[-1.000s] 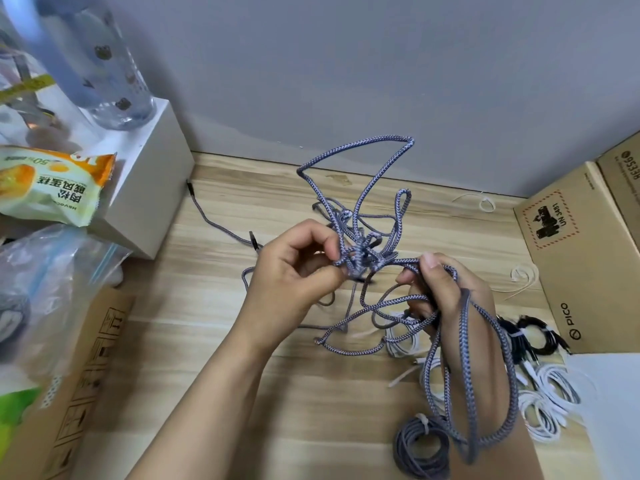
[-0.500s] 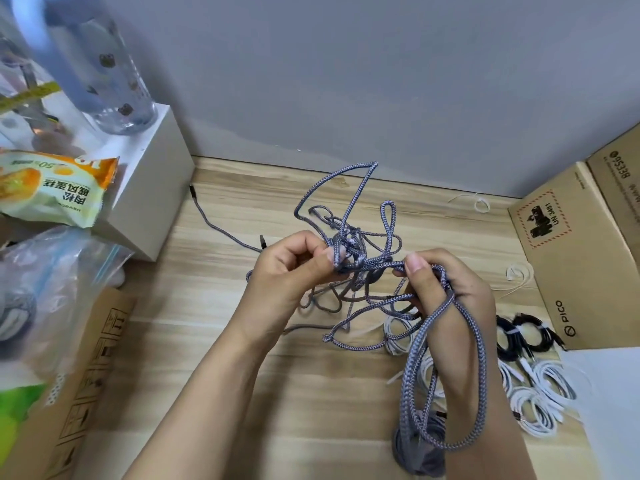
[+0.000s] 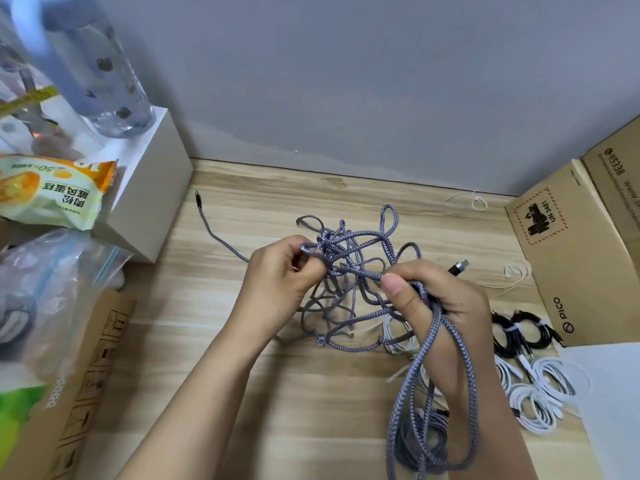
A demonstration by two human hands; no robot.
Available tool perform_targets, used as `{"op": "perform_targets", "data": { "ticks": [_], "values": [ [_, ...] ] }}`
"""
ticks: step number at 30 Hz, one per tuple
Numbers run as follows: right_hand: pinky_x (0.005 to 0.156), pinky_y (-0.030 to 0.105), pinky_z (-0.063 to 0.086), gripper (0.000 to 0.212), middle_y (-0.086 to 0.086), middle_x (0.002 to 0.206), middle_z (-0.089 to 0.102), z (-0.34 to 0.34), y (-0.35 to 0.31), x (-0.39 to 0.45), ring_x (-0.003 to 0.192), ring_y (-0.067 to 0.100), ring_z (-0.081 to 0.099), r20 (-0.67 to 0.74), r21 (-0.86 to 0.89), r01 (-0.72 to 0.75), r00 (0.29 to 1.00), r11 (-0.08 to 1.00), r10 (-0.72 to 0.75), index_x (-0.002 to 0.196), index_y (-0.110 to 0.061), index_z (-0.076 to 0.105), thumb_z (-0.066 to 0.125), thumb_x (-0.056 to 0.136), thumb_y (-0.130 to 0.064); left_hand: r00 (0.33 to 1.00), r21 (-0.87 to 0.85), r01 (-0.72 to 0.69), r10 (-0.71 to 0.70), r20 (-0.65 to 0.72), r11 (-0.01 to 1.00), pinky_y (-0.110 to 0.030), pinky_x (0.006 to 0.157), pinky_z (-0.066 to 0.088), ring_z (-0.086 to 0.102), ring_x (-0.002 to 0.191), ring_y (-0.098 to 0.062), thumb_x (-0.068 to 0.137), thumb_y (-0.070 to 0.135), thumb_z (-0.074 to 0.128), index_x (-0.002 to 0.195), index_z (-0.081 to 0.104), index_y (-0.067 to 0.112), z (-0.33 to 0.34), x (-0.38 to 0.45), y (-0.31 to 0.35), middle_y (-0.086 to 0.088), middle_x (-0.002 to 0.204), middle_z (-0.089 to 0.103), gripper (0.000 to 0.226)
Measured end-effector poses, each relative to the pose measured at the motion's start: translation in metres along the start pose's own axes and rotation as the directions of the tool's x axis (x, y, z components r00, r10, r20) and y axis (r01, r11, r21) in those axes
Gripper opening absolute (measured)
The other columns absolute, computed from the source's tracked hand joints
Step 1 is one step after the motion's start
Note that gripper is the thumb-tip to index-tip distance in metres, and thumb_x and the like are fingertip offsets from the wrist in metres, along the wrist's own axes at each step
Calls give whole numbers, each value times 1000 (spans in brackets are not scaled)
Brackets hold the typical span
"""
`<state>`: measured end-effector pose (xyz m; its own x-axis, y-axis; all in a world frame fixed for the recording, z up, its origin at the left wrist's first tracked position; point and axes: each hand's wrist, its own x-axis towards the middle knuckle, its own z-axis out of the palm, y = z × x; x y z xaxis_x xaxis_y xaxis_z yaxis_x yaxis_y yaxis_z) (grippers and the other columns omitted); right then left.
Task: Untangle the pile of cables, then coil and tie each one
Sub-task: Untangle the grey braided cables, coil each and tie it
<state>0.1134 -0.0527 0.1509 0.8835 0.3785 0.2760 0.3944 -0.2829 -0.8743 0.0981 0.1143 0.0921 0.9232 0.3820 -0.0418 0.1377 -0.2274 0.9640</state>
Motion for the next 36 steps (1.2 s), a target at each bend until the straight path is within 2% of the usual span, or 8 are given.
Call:
{"op": "perform_targets", "data": {
  "ticks": [2, 5, 8, 15, 20, 27, 31, 36],
  "values": [
    [51, 13, 39, 12, -9, 63, 59, 2, 1, 0, 51, 1, 52, 38, -22, 23, 999, 1000, -22, 85, -24, 64, 57, 83, -34, 1000, -66, 31, -31, 4, 997, -45, 68, 50, 53, 64, -34, 61, 42, 48, 73, 58, 8, 1, 1, -1, -23, 68, 57, 38],
    [54, 7, 35, 11, -21, 58, 55, 2, 3, 2, 52, -3, 52, 66, -29, 24, 998, 999, -22, 83, -23, 65, 58, 83, -32, 995, -236, 104, -101, 28, 966, -27, 63, 52, 57, 58, -9, 78, 16, 57, 71, 61, 15, 3, 2, -2, 2, 60, 61, 8],
    [55, 6, 37, 12, -24, 58, 58, 3, 3, 2, 54, -4, 55, 95, -11, 40, 995, 999, -39, 78, -21, 68, 60, 82, -29, 994, -347, 100, -107, 0, 932, -18, 59, 52, 59, 58, -4, 88, -14, 47, 81, 57, 8, 5, 2, 4, 0, 69, 61, 25],
    [53, 11, 38, 12, -26, 58, 57, -1, 7, 6, 55, -2, 56, 68, -158, 42, 997, 987, -31, 86, -28, 67, 60, 82, -37, 980, -621, 166, -199, 16, 766, -29, 65, 59, 67, 63, -13, 92, -9, 45, 88, 50, 3, -2, 2, 10, 3, 66, 66, 13],
    [51, 32, 46, 11, -1, 61, 63, -6, 9, 7, 52, 13, 55, -23, -37, -128, 992, 991, 127, 73, -35, 70, 60, 75, -41, 967, -732, 237, -223, 119, 639, -24, 58, 58, 69, 63, -16, 73, -7, 59, 83, 56, 6, -9, -2, 14, -4, 68, 69, 16],
    [55, 12, 44, 14, -7, 61, 67, -12, 4, 12, 56, -2, 57, 144, 87, -340, 935, 937, 325, 66, -22, 72, 59, 72, -23, 958, -727, 277, -243, 155, 629, -17, 52, 55, 69, 57, -17, 83, -9, 45, 71, 68, 13, -12, -8, 30, -3, 63, 70, 34],
    [51, 36, 47, 20, 5, 57, 62, -6, -2, 4, 53, 19, 57, 208, -62, -171, 961, 983, 180, 72, -26, 69, 63, 77, -44, 937, -840, 278, -323, 131, 465, -17, 54, 54, 71, 66, -17, 91, -10, 36, 90, 58, 0, -11, -3, 27, -5, 70, 72, 24],
    [48, 26, 38, 26, -10, 50, 48, 4, -1, 2, 47, 8, 45, 120, -405, 38, 993, 914, 12, 75, -27, 65, 53, 84, -49, 926, -921, 247, -354, 132, 301, -17, 58, 56, 72, 68, -15, 94, -9, 30, 95, 54, -3, -5, -1, 25, -8, 73, 73, 25]
  ]
}}
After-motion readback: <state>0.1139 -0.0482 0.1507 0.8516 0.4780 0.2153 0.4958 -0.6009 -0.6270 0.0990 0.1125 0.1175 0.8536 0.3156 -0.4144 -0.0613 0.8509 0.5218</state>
